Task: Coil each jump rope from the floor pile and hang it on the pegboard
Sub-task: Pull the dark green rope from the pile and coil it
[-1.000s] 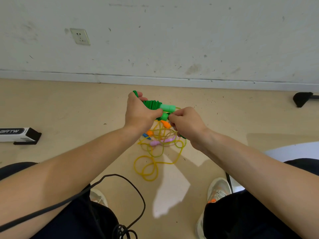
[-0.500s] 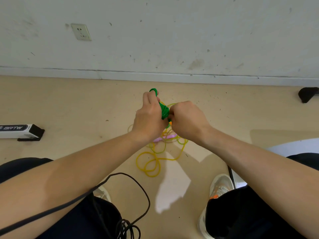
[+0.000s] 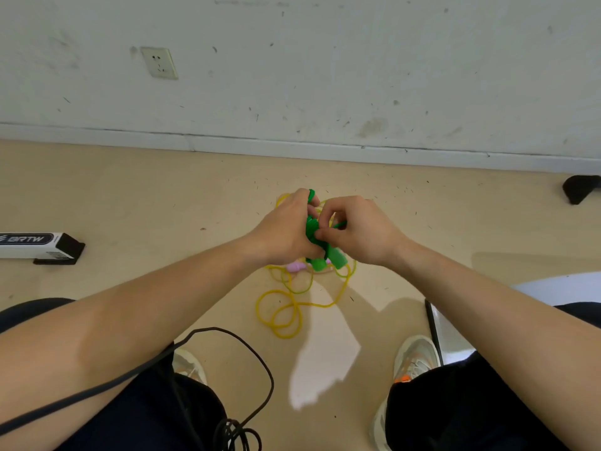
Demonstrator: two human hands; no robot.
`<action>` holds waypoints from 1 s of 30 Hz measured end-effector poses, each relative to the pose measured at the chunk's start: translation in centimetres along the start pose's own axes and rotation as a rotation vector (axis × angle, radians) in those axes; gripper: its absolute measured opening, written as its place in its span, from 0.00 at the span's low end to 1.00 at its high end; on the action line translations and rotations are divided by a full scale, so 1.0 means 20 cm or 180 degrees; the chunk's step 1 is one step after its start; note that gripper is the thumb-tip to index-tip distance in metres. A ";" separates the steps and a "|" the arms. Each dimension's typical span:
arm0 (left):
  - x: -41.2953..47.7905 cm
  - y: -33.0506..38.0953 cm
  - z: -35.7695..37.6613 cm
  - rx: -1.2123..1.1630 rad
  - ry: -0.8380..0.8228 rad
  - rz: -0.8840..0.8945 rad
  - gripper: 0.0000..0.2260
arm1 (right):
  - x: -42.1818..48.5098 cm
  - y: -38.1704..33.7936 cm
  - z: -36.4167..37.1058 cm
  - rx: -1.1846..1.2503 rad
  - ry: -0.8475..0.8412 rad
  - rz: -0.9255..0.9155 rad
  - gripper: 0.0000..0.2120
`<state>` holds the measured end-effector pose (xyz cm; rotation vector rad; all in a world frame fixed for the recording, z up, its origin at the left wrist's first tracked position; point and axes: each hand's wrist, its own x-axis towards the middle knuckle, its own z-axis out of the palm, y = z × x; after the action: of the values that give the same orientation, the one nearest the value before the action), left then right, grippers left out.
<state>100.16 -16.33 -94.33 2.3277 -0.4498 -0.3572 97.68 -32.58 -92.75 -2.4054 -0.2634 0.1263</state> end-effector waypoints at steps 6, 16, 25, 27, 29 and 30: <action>0.00 0.04 -0.05 -0.0239 -0.0055 0.0122 0.36 | -0.03 0.00 -0.13 0.2003 -0.1425 0.0938 0.08; -0.06 0.09 -0.08 -0.0805 0.0061 0.0214 0.39 | -0.03 0.05 -0.18 0.4161 -0.1899 0.1276 0.22; -0.08 0.11 -0.09 -0.1608 -0.0082 0.0159 0.22 | -0.05 0.01 -0.06 0.2286 -0.0473 0.0484 0.15; -0.09 0.13 -0.09 -0.2052 -0.0208 0.0041 0.19 | -0.04 -0.01 -0.06 0.1930 -0.0275 0.0515 0.17; -0.11 0.16 -0.09 -0.2310 -0.0308 -0.0083 0.17 | -0.04 -0.02 -0.07 0.1449 -0.0189 0.0562 0.19; -0.11 0.16 -0.09 -0.2332 -0.0336 -0.0148 0.15 | -0.03 -0.03 -0.08 0.1189 -0.0167 0.0564 0.21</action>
<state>98.07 -16.58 -90.53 1.6121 -0.2531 -0.5608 97.23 -33.36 -91.23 -2.0515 -0.0432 0.2934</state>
